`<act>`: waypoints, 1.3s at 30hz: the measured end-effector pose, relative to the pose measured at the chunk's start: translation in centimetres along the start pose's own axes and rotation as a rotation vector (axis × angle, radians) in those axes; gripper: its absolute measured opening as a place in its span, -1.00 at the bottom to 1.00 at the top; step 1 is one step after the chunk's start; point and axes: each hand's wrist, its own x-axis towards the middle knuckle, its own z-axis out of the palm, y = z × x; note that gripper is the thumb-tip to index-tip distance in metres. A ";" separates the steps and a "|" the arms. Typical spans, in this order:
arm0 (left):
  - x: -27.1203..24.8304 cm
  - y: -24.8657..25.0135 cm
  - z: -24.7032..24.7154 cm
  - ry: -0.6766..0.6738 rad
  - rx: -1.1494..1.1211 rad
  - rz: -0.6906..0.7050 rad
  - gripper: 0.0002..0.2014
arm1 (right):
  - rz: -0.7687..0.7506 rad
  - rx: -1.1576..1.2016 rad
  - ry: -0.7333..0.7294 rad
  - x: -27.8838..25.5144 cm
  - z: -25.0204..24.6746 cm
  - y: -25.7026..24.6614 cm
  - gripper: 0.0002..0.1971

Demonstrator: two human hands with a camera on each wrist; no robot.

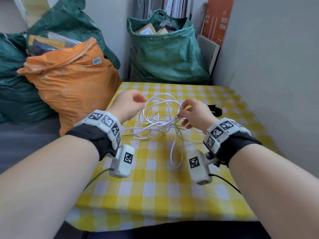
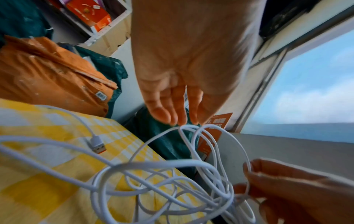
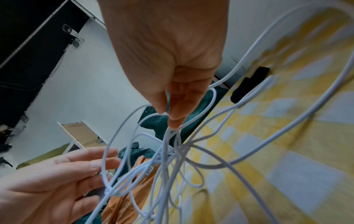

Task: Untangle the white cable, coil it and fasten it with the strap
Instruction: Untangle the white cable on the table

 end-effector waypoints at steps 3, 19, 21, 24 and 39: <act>-0.1 1.3 0.0 -0.270 -0.022 -0.021 -0.78 | -0.017 0.127 0.001 -0.4 -0.9 -1.3 -0.82; 0.2 1.9 -1.0 -0.113 0.344 0.049 -0.68 | -0.159 -0.323 0.191 -0.9 -4.4 -3.3 -0.95; 0.4 1.9 -1.4 -0.015 0.480 0.069 -0.68 | -0.138 -0.400 0.252 -0.8 -4.7 -3.4 -0.95; 0.7 1.6 -1.6 0.028 0.580 0.009 -0.72 | -0.075 -0.375 0.356 -0.8 -4.7 -3.5 -0.79; -0.1 0.9 -2.6 -0.054 0.707 -0.002 -0.77 | -0.301 -0.382 0.710 -2.3 -5.0 -5.6 -0.76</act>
